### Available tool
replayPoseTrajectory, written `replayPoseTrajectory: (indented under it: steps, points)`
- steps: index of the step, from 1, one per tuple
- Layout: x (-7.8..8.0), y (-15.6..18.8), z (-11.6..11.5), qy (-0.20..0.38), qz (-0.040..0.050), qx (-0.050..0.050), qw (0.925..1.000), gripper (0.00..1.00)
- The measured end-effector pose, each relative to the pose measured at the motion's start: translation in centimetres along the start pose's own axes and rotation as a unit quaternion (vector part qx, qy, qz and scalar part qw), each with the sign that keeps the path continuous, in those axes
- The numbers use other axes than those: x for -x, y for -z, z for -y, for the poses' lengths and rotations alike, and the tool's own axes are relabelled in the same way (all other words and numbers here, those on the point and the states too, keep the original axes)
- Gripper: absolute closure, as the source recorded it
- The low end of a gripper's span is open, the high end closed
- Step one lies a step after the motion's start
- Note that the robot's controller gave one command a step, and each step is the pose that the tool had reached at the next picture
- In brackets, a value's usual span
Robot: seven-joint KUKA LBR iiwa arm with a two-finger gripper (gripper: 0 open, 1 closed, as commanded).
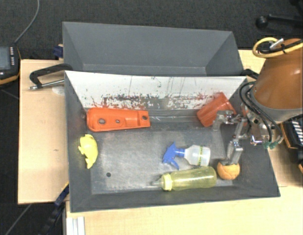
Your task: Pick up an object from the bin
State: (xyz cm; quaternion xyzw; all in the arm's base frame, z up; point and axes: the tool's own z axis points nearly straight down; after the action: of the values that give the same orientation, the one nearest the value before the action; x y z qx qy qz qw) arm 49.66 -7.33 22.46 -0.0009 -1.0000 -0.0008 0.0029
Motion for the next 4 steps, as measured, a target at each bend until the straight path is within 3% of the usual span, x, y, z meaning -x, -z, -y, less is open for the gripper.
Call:
replayPoseTrajectory:
  steps: [1,2,3,4]
  points:
    - [0.2,0.4,0.0,0.001,0.0045,-0.001,1.0,0.0]
    - [0.2,-2.6,0.3,0.042,0.0052,-0.001,0.9991,0.0]
    - [0.1,-9.1,-1.0,0.123,0.0064,-0.001,0.9923,0.0]
    - [0.5,-12.0,-0.1,0.096,0.006,0.0,0.9953,0.0]
